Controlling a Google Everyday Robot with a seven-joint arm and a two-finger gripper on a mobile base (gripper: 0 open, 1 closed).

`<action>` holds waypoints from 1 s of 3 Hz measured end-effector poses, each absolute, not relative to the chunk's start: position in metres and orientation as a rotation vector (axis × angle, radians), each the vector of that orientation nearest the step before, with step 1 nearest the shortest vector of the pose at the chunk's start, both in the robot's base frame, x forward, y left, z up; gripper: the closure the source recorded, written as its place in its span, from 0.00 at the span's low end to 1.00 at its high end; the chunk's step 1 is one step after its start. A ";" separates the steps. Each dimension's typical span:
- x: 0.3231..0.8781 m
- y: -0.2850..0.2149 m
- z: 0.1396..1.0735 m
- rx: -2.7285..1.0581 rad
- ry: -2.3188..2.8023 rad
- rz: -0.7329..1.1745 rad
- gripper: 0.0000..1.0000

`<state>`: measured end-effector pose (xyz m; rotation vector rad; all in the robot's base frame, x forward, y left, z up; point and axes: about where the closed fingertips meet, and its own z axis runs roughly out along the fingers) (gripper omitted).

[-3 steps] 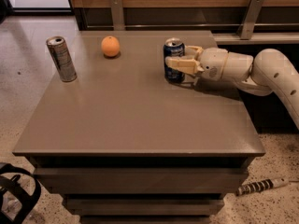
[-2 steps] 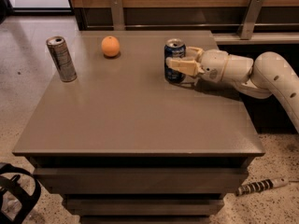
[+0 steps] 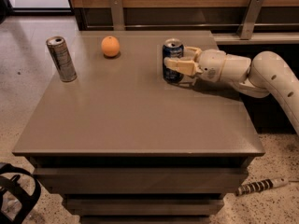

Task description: Place pepsi can upright

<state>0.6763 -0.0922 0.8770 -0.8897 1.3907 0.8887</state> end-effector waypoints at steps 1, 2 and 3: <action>0.676 -0.089 0.877 -0.893 1.389 0.892 0.36; 0.676 -0.086 0.878 -0.897 1.387 0.896 0.12; 0.676 -0.083 0.878 -0.900 1.385 0.900 0.00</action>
Offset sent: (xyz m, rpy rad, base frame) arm -0.0001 0.0027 0.0003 0.0003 -0.0002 0.0042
